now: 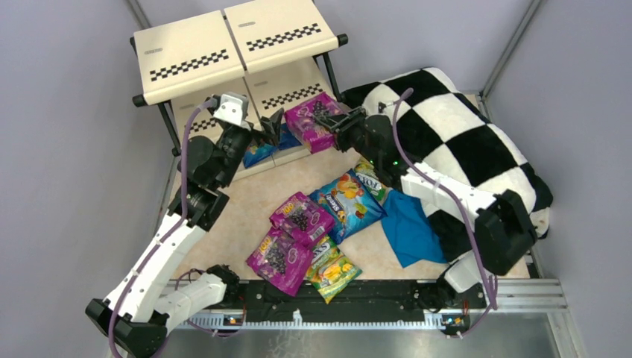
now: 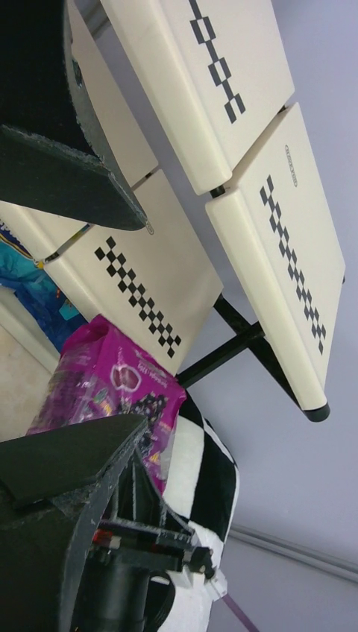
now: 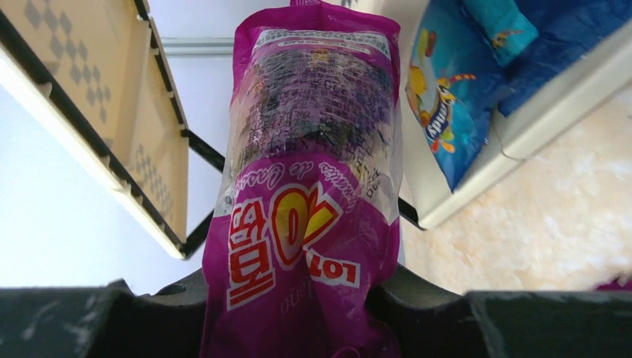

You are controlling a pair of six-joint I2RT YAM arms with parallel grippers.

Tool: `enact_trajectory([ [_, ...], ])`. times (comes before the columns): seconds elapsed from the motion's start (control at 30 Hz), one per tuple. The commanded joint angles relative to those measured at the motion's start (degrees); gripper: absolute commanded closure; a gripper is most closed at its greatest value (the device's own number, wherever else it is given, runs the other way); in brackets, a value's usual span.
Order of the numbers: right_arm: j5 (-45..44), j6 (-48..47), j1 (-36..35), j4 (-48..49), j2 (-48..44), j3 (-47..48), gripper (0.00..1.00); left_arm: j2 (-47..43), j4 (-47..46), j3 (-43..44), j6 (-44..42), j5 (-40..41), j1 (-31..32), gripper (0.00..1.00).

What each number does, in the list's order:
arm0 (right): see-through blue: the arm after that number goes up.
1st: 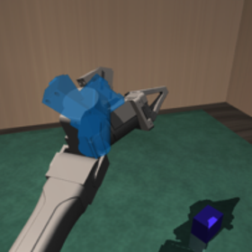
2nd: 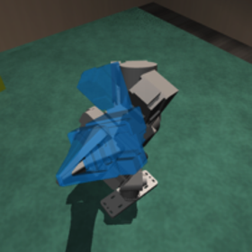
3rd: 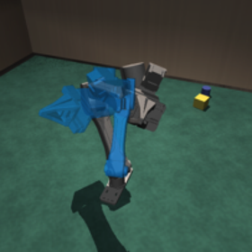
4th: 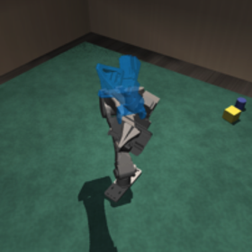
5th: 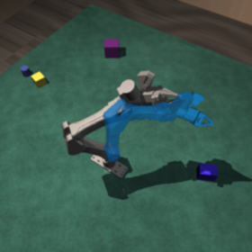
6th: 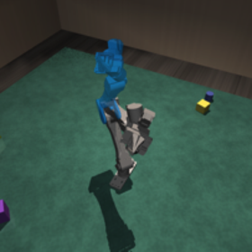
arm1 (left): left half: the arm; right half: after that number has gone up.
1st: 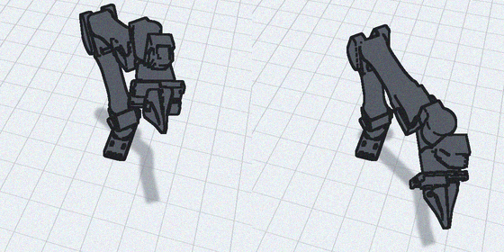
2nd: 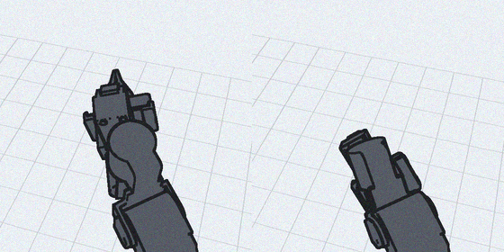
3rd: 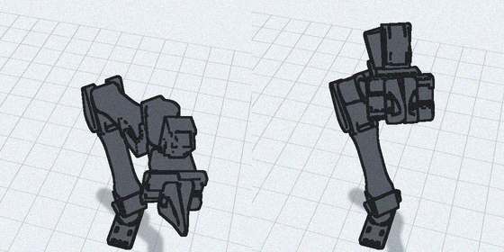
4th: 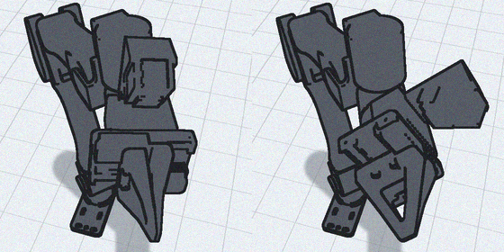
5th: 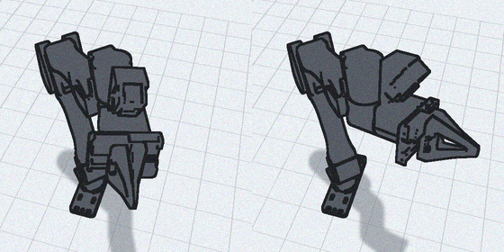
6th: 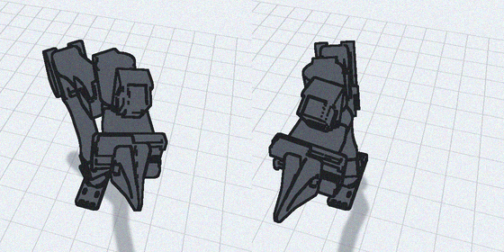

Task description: Place and organize the candy bags onto the shelf

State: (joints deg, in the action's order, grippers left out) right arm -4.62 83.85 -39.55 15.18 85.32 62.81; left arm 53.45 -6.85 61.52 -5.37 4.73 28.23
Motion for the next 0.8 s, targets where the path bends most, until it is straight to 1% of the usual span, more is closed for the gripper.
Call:
enact_trajectory([
  [0.0,-0.5,3.0,1.1,11.7,5.6,10.5,0.69,-0.3,-4.8,-1.0,-1.9,1.5,0.0,0.01],
  [0.07,-0.6,3.1,1.4,12.0,10.1,14.8,0.71,-0.9,-5.3,-1.6,-2.5,1.9,-0.1,0.01],
  [0.23,-1.2,2.6,2.1,10.1,18.6,25.5,0.7,-1.1,-6.6,-2.7,-3.9,4.0,-0.1,0.01],
  [0.33,-2.2,3.5,2.9,7.8,23.5,31.2,0.69,-0.7,-6.7,-2.8,-4.6,4.7,0.0,0.01],
  [0.4,-1.4,4.8,3.8,7.1,26.8,34.6,0.68,-0.7,-6.8,-3.0,-4.8,4.9,0.0,0.01],
  [0.53,0.2,5.4,5.2,2.0,33.5,43.6,0.67,-1.1,-8.0,-4.1,-5.4,5.5,-0.1,0.01],
  [0.6,0.2,4.5,5.4,-0.1,36.1,47.6,0.64,-0.9,-8.2,-4.2,-5.7,6.0,0.0,0.01],
  [0.63,0.6,4.4,5.6,-1.3,37.8,49.7,0.61,-0.7,-8.4,-4.4,-5.9,6.0,0.0,0.01],
  [0.7,1.9,4.4,6.0,-1.6,38.9,51.4,0.56,-0.2,-8.6,-4.6,-6.1,6.1,-0.1,0.01],
  [0.73,1.8,4.4,6.1,-1.9,38.5,51.1,0.52,0.0,-8.6,-4.6,-6.0,6.0,0.0,0.01],
  [0.77,1.1,4.1,6.1,-2.6,37.8,50.4,0.46,0.1,-8.6,-4.6,-5.9,5.8,0.0,0.01],
])
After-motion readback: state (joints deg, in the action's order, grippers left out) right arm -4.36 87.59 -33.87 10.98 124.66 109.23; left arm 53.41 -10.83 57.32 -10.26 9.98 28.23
